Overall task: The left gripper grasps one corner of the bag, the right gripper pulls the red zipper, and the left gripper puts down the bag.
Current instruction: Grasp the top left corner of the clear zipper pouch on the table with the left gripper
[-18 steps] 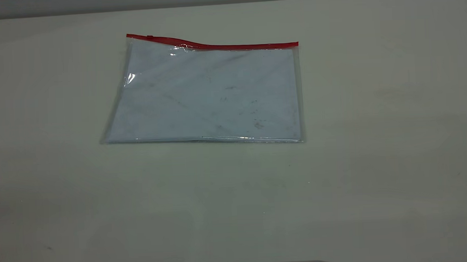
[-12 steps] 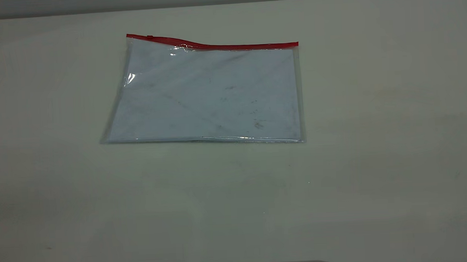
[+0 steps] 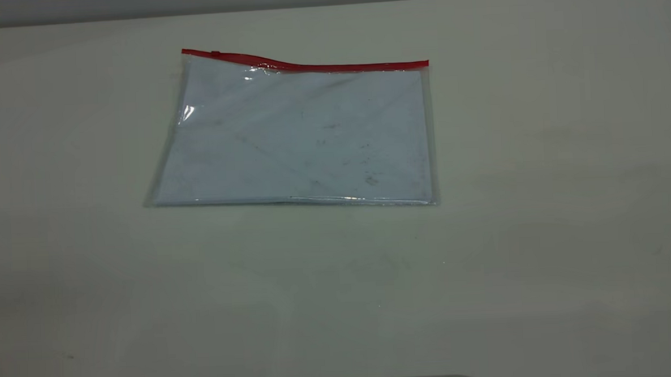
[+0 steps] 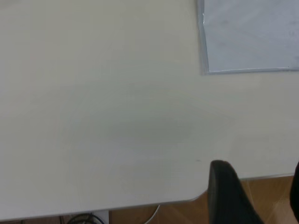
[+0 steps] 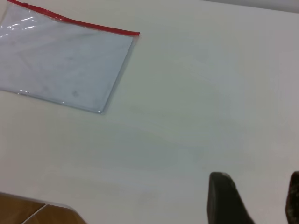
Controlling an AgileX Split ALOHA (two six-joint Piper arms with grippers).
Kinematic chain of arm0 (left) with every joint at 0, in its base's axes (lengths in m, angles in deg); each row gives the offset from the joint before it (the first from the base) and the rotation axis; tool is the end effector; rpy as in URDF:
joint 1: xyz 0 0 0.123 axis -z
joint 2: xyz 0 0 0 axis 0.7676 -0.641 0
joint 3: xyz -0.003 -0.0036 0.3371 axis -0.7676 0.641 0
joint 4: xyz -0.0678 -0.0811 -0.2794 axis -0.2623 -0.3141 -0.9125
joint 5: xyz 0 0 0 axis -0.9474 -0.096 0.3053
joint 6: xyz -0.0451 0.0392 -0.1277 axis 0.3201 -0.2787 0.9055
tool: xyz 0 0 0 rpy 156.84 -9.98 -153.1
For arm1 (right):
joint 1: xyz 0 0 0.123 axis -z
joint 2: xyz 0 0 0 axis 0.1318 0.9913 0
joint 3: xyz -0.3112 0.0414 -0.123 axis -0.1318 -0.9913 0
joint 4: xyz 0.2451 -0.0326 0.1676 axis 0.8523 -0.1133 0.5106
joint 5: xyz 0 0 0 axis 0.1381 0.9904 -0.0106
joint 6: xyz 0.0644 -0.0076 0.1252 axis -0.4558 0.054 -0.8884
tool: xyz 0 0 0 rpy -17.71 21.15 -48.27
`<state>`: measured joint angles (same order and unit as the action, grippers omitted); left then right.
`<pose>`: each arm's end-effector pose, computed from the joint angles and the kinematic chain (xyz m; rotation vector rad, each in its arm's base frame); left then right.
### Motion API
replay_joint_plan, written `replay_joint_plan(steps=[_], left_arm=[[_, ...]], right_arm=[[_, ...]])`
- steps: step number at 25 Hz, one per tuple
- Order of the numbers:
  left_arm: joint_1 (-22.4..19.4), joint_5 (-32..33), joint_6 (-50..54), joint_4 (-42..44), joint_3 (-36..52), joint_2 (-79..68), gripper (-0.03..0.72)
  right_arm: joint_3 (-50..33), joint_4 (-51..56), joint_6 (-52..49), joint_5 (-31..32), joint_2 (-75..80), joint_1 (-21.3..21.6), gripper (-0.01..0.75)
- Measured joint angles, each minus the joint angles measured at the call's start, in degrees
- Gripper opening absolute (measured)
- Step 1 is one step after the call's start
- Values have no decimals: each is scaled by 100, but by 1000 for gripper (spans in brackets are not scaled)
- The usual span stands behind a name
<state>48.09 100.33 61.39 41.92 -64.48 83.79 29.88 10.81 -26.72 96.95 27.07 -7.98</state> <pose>0.0214 -0.0134 0.2636 0.0976 2.1143 -0.0433 0.0222 0.0226 0.2638 -0.2093 2.0978 0.1121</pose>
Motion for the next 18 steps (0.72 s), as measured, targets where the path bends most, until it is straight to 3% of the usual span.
replay_joint_plan(steps=[18], left_arm=[[0, 0, 0, -62, 0, 0, 393]], right_arm=[[0, 0, 0, 0, 0, 0, 358]])
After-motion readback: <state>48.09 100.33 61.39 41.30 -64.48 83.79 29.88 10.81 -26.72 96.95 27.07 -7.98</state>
